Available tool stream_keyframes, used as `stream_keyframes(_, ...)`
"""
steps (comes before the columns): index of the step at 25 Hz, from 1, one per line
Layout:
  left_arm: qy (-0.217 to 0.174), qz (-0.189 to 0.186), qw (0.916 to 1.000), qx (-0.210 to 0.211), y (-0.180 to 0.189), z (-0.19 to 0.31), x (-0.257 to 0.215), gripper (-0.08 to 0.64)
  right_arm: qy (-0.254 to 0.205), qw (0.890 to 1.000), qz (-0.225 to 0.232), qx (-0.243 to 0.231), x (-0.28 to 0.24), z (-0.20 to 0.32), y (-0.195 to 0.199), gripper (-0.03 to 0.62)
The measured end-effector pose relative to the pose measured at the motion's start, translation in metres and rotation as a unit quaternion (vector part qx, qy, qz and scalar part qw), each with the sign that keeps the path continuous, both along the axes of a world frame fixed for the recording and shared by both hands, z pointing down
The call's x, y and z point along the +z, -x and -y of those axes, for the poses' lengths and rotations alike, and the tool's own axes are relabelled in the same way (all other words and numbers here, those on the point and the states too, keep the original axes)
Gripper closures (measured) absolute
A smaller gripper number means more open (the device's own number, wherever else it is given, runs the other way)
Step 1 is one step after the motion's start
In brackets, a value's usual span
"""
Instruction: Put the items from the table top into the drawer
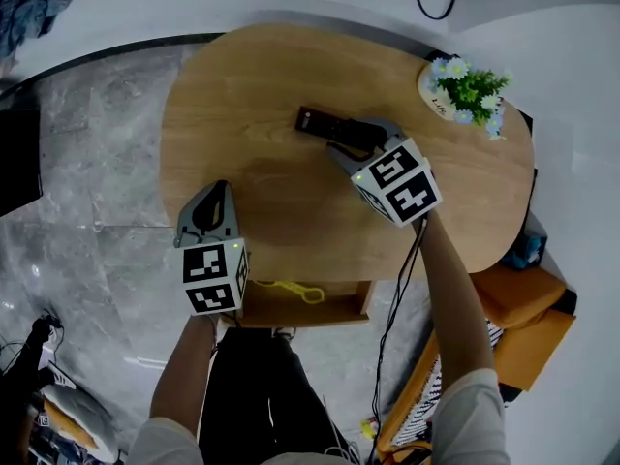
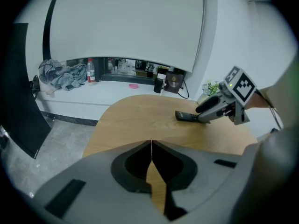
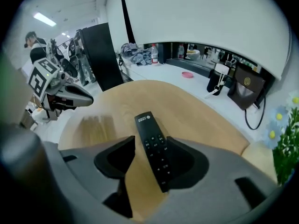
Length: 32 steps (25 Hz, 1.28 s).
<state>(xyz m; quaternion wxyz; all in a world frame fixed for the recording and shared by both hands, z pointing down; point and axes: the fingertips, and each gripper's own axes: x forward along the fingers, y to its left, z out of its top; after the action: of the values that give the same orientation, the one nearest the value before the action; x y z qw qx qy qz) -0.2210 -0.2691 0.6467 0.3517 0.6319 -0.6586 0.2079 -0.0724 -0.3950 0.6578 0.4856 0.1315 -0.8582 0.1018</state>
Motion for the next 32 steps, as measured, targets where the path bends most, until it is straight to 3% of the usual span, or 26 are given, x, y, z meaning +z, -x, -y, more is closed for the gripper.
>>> stream_keyframes(8, 0.002, -0.003, 0.9999, -0.009, 0.01, 0.007, 0.01, 0.551, -0.001, 0.997, -0.041, -0.066, 0.019, 0.004, 0.012, 0.368)
stream_keyframes(19, 0.004, -0.005, 0.9999, -0.014, 0.018, -0.002, 0.015, 0.551, 0.011, 0.992, -0.071, -0.101, 0.032, 0.006, 0.014, 0.387)
stream_keyframes(32, 0.004, -0.008, 0.9998, -0.018, 0.015, -0.014, 0.014, 0.551, 0.009, 0.991, -0.098, -0.088, 0.029, -0.002, 0.014, 0.405)
